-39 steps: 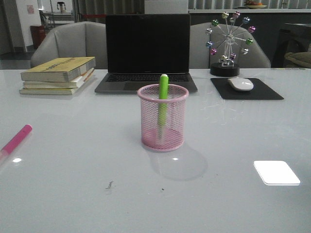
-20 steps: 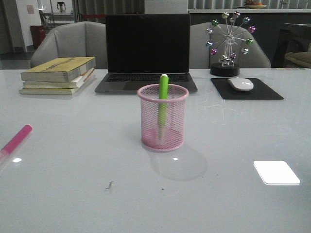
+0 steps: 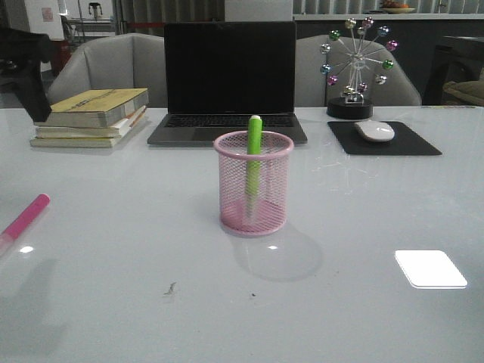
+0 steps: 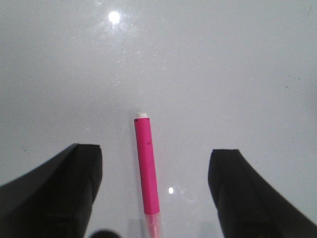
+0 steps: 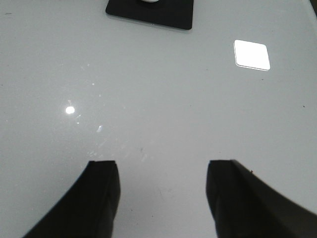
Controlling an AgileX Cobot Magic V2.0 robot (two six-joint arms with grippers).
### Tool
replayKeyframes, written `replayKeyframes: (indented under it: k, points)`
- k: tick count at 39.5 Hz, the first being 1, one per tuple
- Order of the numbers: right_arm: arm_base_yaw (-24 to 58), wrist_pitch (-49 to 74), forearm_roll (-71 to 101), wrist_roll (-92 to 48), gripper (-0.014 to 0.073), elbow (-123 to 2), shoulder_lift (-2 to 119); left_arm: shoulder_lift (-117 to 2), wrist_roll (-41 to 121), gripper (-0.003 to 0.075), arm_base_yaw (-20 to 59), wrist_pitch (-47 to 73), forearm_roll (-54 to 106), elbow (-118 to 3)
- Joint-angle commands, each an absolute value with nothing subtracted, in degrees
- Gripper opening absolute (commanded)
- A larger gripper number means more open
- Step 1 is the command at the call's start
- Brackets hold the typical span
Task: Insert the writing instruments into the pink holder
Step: 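Lower the left gripper over the pink marker and close on it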
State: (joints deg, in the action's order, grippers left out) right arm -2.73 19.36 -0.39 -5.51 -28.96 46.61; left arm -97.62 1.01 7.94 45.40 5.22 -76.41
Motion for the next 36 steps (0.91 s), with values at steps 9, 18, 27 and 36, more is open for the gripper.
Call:
replayKeyframes:
  k: [9, 18, 27, 36]
  points:
    - [-3.10, 15.08, -0.91, -6.01, 0.0498, -30.45, 46.13, -103.77, 0.49, 0.0510, 8.30, 55.79, 6.00, -86.71]
    - [-3.10, 15.08, -0.91, -6.01, 0.0498, -30.45, 46.13, -107.31, 0.49, 0.0510, 8.30, 57.15, 6.00, -86.96]
    - [-3.10, 15.08, -0.91, -6.01, 0.0498, -30.45, 46.13, -109.51, 0.49, 0.0510, 8.30, 57.29, 5.89, -86.96]
    - [-3.10, 15.08, -0.91, -6.01, 0.0498, -30.45, 46.13, -111.17, 0.49, 0.0510, 8.30, 53.87, 5.75, -86.96]
